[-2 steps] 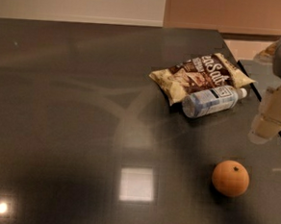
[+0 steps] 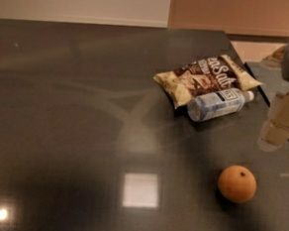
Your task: Pick orange
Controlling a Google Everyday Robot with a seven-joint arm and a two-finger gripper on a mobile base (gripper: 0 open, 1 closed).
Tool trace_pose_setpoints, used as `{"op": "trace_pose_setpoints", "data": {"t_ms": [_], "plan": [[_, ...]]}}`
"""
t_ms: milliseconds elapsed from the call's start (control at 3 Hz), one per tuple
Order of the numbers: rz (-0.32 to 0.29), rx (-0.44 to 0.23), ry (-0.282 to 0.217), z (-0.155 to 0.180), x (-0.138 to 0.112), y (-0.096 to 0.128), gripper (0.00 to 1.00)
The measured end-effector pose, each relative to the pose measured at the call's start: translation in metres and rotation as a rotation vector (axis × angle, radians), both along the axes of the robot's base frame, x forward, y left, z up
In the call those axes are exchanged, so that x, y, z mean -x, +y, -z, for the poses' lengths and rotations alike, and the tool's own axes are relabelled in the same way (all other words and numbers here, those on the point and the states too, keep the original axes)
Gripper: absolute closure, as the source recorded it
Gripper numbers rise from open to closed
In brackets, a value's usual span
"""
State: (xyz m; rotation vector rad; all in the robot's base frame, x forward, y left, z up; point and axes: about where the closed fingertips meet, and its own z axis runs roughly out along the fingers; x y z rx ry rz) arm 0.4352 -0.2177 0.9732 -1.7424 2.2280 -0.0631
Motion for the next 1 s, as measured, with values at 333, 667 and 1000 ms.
{"op": "trace_pose_setpoints", "data": {"t_ms": [333, 667, 1000], "plan": [[-0.033, -0.029, 0.044, 0.008, 0.007, -0.003, 0.00], [-0.077, -0.056, 0.089, 0.019, 0.019, -0.006, 0.00], [-0.101, -0.071, 0.113, 0.027, 0.024, -0.008, 0.00]]}}
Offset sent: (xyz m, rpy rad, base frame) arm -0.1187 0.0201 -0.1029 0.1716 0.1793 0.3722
